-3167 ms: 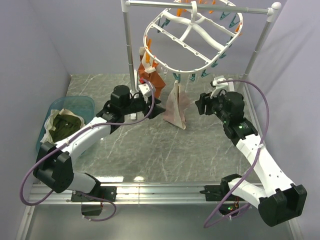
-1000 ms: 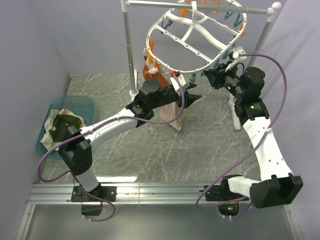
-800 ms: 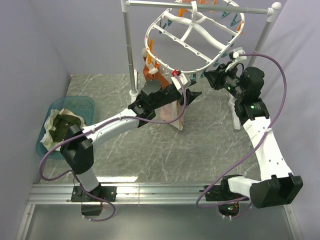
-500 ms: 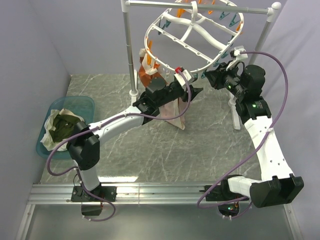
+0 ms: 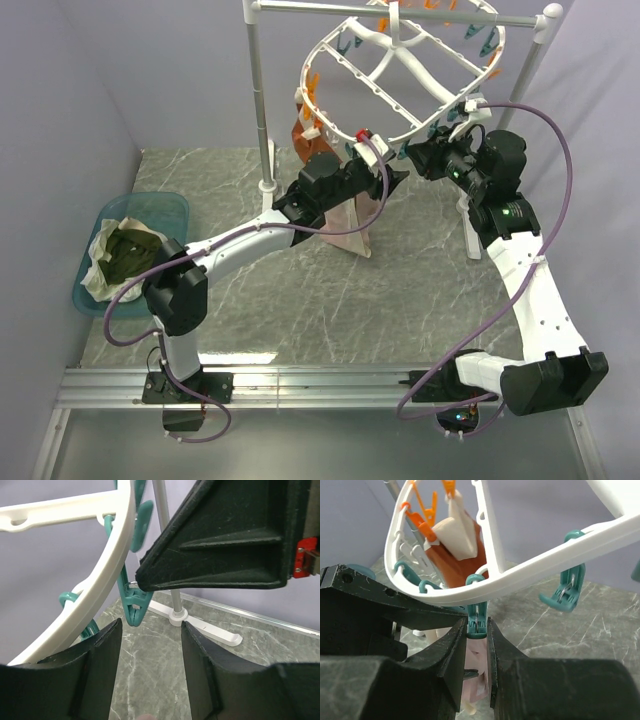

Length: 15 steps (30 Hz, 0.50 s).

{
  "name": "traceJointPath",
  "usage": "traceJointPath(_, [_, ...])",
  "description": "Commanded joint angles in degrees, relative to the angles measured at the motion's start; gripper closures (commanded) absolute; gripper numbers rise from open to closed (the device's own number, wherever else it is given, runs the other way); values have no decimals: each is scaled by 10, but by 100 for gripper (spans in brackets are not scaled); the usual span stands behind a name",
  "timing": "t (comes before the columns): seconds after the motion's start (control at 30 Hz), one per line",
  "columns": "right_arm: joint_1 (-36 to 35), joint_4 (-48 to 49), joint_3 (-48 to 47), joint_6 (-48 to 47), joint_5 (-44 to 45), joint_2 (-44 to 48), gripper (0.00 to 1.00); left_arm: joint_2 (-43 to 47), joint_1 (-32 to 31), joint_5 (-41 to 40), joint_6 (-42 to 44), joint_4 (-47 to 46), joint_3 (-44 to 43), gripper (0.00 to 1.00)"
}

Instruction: Clip the underwear to the hanger

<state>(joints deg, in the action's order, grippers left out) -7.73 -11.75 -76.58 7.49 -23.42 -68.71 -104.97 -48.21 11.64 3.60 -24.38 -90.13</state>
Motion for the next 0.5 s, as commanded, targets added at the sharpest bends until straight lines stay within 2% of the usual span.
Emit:
traceJointPath(0.0, [-8,-6,-21,10,-7,9,100,-6,1,-23,-8,-14,-30,45])
traceJointPath(0.3, [-13,-8,-22,12,-7,9,100,-16,2,-31,-5,-15,-44,45])
traceJointPath(0.4, [-14,-9,-23,16,-14,8,100,-16,1,-26,-5,-19,-44,49])
traceJointPath(0.47, [-14,-8,-23,17,-19,7,100,-16,3,-19,-5,-22,-43,56])
